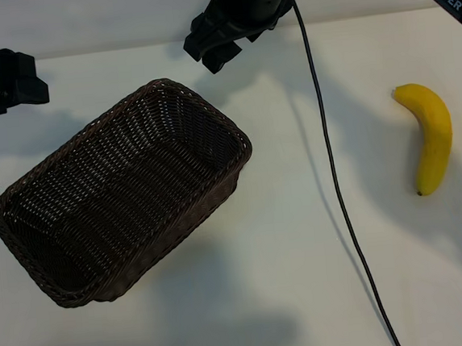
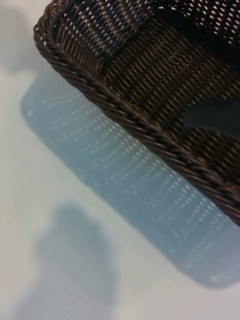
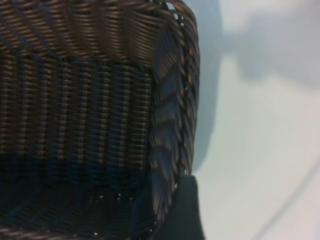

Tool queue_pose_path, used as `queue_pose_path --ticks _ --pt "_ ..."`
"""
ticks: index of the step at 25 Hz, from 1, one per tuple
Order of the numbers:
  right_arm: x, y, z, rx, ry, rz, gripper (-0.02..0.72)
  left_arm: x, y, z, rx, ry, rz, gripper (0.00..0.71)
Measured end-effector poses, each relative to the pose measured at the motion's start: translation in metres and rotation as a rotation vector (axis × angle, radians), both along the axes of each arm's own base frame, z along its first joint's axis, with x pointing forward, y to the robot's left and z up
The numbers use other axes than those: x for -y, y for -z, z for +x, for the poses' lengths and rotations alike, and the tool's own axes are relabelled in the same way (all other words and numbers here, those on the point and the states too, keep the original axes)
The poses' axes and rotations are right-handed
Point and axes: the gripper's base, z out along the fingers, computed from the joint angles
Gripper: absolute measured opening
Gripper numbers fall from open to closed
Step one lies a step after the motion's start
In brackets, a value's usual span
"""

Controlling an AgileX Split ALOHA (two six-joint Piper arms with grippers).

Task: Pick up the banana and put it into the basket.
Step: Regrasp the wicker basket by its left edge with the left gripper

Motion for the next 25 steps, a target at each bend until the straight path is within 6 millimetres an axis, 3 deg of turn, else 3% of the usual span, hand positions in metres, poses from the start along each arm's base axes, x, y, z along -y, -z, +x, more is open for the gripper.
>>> queue_pose_path --ticks 25 --pt "-0.0001 0.0 0.0 -0.013 0.039 0.015 0.581 -0.0015 -0.0026 0.004 0.05 -0.02 0.006 0.588"
